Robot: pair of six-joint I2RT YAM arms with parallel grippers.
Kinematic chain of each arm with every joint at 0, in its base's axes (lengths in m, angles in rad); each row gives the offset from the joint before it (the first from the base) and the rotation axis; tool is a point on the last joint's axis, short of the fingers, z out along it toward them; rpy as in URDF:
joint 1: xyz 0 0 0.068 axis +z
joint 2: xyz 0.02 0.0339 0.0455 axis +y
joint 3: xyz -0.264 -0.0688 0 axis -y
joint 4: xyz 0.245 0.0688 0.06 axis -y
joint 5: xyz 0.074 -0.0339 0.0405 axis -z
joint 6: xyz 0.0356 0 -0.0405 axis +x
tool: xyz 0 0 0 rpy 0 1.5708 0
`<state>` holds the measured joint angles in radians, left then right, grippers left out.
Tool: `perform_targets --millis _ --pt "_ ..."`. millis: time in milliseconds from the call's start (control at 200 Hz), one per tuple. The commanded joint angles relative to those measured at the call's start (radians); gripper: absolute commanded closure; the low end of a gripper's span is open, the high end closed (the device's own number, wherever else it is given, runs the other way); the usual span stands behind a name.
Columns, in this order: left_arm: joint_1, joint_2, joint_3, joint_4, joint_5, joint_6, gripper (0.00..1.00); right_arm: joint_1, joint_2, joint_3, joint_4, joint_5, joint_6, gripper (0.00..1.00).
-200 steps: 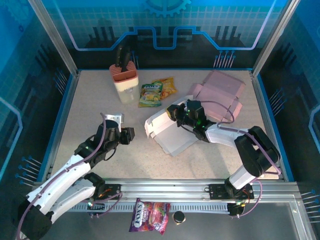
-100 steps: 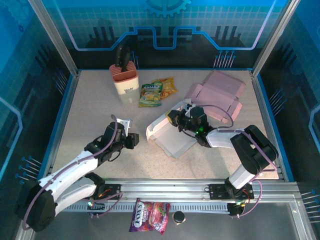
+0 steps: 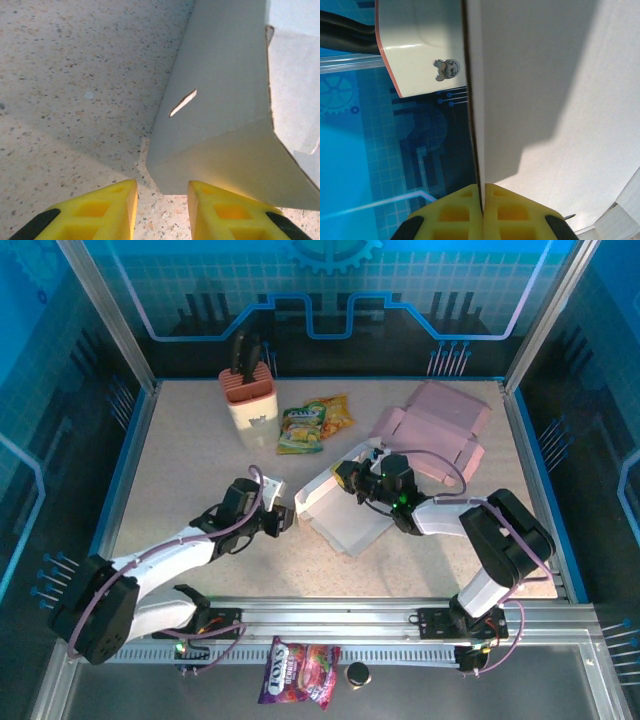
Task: Fold the paper box
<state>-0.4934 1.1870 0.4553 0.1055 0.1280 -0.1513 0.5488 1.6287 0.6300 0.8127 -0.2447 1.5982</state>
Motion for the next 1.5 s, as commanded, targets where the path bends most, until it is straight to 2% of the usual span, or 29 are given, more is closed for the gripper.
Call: perform_targets --millis 0,330,760,1071,1331,1496 --pt "0.004 0.038 0.037 0.059 0.061 0.049 0.69 0.0 0.032 0.018 -0.029 -0.006 -0.014 1.0" --pt "-0.005 0.082 0.07 0.092 0.076 0.068 0.72 0.013 0.046 0.033 -0.015 0.001 0.008 1.0" --pt "-0.046 0.139 0.117 0.116 0.044 0.076 0.82 0.02 0.046 0.042 -0.017 0.002 0.014 1.0" --pt "-0.086 0.188 0.125 0.18 -0.064 0.011 0.79 0.037 0.056 0.037 0.022 0.03 0.044 1.0" --pt "-0.09 0.194 0.117 0.214 -0.1 -0.02 0.77 0.042 0.056 0.043 0.035 0.042 0.063 1.0" --pt "-0.092 0.215 0.125 0.232 -0.108 -0.029 0.71 0.048 0.059 0.045 0.04 0.049 0.079 1.0"
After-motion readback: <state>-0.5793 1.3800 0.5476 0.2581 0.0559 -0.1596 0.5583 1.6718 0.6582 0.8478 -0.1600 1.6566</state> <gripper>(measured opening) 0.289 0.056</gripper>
